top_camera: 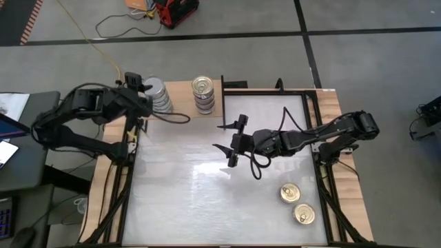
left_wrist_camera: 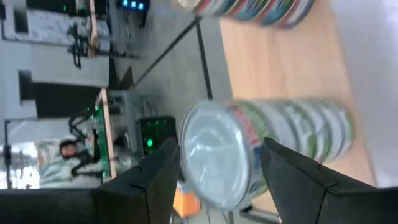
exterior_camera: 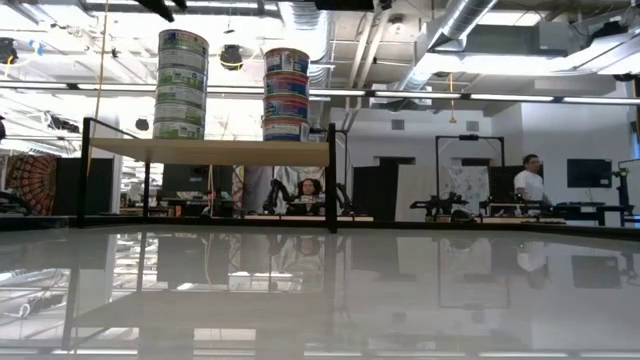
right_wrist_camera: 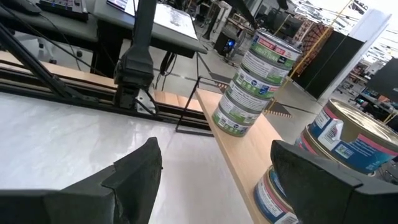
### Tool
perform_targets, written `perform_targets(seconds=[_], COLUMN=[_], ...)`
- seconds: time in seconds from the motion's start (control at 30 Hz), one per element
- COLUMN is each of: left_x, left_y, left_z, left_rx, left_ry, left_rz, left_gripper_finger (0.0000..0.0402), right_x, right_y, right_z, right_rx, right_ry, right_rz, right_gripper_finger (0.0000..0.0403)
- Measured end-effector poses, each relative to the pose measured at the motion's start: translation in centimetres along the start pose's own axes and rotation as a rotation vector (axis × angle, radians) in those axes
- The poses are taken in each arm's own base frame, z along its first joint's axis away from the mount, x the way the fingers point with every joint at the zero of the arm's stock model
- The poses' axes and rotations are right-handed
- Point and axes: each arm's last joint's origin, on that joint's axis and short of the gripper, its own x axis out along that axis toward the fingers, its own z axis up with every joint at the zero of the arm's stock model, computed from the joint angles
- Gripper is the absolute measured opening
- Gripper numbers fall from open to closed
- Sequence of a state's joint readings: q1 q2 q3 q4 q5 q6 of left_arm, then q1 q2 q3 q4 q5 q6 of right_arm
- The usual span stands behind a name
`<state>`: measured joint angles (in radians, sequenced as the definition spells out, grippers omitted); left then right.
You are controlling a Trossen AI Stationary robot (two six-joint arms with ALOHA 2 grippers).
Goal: Stack canned seafood by type on shelf
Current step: Stack the blue-pink tuna can on top of the other blue-pink tuna cans on the shelf
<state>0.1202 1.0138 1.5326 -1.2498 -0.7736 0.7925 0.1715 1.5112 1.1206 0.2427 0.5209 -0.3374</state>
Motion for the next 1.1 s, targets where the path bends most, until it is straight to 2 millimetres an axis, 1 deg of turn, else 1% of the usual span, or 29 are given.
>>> perform_targets(seconds=[0.1, 0.17, 0.27, 0.33, 0.43, 0.57, 0.77, 0.93, 1.0, 1.1], left_x=[-0.4, -0.7, -1.1, -1.1, -0.9, -0.3, 1.3, 2.6, 3.0, 3.3], left_y=[-0.4, -0.8, -1.8, -3.1, -5.1, -8.2, -12.8, -16.0, -16.9, -18.0], left_z=[0.5, 1.0, 2.0, 2.6, 3.7, 5.3, 7.1, 8.1, 8.3, 8.6], left_rx=[-0.028, -0.068, -0.156, -0.190, -0.226, -0.265, -0.263, -0.319, -0.350, -0.413], left_ry=[-0.067, -0.145, -0.258, -0.314, -0.387, -0.446, -0.511, -0.605, -0.634, -0.669], left_rz=[-0.032, -0.098, -0.237, -0.376, -0.578, -0.761, -0.814, -0.807, -0.809, -0.813], left_gripper_finger=[0.0215, 0.0215, 0.0215, 0.0215, 0.0215, 0.0215, 0.0215, 0.0215, 0.0215, 0.0215], right_x=[-0.1, -0.5, -1.7, -2.6, -3.6, -5.8, -9.3, -11.5, -12.2, -13.2], right_y=[0.2, 0.5, 1.1, 1.5, 2.3, 3.7, 5.6, 6.3, 6.6, 7.0], right_z=[0.0, -0.1, -0.4, -0.6, -1.6, -2.9, -4.6, -6.1, -6.6, -7.0], right_rx=[-0.005, -0.008, 0.027, 0.072, 0.135, 0.267, 0.448, 0.429, 0.432, 0.441], right_ry=[0.005, 0.033, 0.107, 0.166, 0.293, 0.507, 0.879, 1.134, 1.240, 1.347], right_rz=[0.009, 0.031, 0.082, 0.127, 0.210, 0.321, 0.437, 0.368, 0.361, 0.315], right_gripper_finger=[0.0333, 0.0333, 0.0333, 0.0333, 0.0333, 0.0333, 0.0333, 0.0333, 0.0333, 0.0327])
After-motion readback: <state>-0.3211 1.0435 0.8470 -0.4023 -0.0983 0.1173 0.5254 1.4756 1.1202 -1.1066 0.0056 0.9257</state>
